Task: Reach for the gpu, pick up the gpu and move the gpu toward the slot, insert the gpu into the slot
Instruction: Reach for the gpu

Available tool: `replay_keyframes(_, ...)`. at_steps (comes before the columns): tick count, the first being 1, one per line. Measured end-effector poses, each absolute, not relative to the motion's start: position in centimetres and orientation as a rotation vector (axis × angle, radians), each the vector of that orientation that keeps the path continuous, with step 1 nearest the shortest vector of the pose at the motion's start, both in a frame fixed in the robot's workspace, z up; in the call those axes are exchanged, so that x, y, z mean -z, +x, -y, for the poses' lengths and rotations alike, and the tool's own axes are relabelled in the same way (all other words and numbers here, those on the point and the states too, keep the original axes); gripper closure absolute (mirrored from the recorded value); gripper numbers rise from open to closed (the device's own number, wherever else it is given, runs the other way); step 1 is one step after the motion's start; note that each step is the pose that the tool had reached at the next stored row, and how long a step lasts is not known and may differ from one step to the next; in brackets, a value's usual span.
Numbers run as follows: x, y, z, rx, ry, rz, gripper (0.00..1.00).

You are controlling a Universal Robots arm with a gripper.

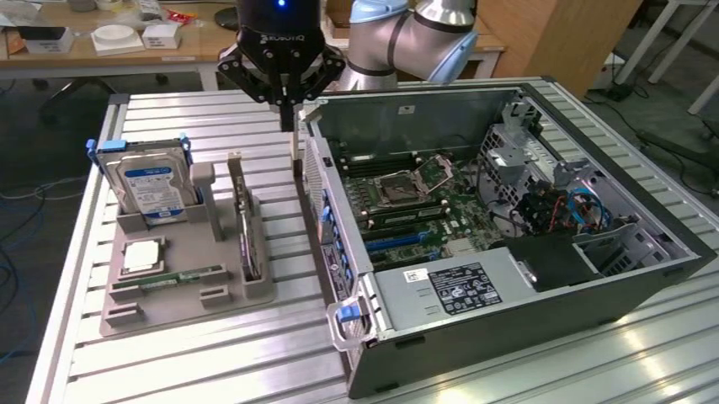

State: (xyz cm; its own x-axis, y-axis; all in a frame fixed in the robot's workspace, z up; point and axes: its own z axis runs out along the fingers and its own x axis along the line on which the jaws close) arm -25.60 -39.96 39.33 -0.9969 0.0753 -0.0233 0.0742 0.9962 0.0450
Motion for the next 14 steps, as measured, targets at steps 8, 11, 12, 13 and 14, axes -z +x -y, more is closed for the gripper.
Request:
replay_keyframes(8,-39.3,-27.1,40.0,-0.069,0.117,-3.114,0.90)
replay_keyframes(11,-39.3,-27.6,40.0,-0.069,0.117,-3.114,0.90)
replay_keyframes(12,-39.3,-27.8,40.0,-0.069,0.117,-3.114,0.90)
replay_keyframes(13,-39.3,-27.9,40.0,-0.069,0.117,-3.114,0.90)
replay_keyframes(14,-39.3,-28.1,40.0,-0.069,0.117,-3.114,0.90)
